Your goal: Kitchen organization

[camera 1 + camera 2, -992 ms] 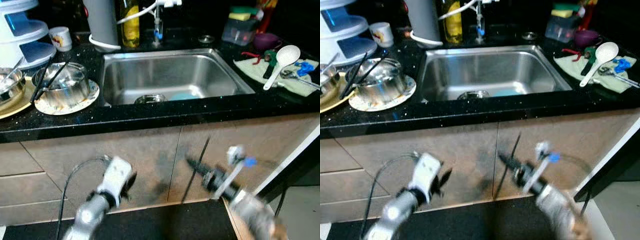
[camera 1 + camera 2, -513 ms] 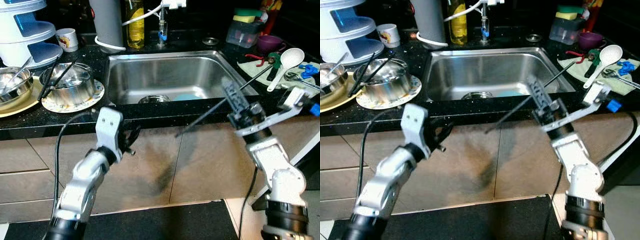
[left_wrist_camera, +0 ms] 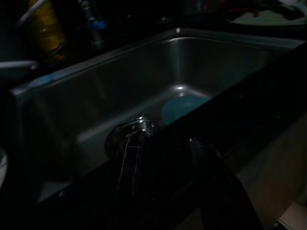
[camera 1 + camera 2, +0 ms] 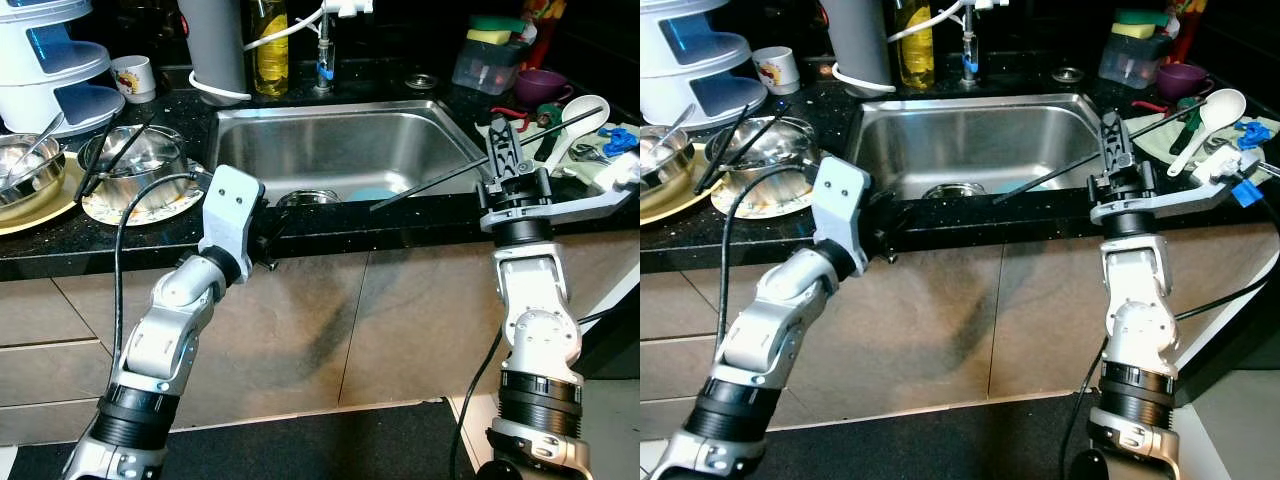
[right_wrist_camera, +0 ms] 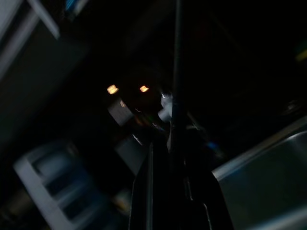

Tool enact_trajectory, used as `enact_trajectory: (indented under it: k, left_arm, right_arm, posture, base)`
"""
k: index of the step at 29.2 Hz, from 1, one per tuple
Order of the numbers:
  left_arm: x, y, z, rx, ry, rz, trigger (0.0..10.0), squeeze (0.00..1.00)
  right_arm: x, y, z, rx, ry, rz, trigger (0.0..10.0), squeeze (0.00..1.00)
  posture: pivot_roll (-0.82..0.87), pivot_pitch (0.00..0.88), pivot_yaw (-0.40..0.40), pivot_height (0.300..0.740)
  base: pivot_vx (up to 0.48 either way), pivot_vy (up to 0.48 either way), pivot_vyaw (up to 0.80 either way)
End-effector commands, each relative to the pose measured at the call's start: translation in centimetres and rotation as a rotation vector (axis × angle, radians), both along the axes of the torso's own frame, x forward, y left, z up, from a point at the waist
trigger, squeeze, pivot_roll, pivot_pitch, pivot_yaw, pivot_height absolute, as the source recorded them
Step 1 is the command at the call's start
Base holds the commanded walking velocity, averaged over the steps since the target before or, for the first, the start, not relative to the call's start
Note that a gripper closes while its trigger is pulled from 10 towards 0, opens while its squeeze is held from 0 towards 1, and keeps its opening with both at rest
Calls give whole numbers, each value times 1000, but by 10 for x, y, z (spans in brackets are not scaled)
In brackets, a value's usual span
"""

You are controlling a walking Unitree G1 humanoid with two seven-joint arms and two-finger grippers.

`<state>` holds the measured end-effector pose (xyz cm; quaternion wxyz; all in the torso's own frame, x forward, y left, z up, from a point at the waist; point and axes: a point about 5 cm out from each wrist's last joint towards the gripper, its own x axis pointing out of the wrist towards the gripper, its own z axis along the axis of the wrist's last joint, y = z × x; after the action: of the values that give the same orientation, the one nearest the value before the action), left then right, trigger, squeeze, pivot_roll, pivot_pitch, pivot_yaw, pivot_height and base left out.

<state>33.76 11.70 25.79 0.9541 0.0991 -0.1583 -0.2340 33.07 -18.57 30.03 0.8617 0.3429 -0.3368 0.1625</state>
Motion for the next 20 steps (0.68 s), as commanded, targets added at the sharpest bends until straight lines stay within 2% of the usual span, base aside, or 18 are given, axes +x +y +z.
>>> enact_trajectory:
  k: [1, 6, 16, 20]
  left_arm:
    - [2, -4, -1, 41, 7, -14, 10000, 0]
    - [2, -6, 2, 42, -2, -26, 10000, 0]
    - [4, -6, 3, 30, -2, -28, 10000, 0]
    - [3, -6, 3, 31, -4, -31, 10000, 0]
  right_arm:
    - [-3, 17, 0, -113, -17, -68, 10000, 0]
    - [-3, 26, 4, -133, -46, -83, 10000, 0]
    - [3, 39, 12, -296, -109, -167, 10000, 0]
    - [4, 40, 13, -341, -129, -195, 10000, 0]
  posture:
    - [-41, 127, 2, 740]
    - [-42, 129, 3, 740]
    - [-40, 140, -1, 740]
    - [-41, 148, -6, 740]
  base:
    - [0, 0, 0]
    - [0, 0, 0]
    - [0, 0, 0]
    - [252, 0, 0]
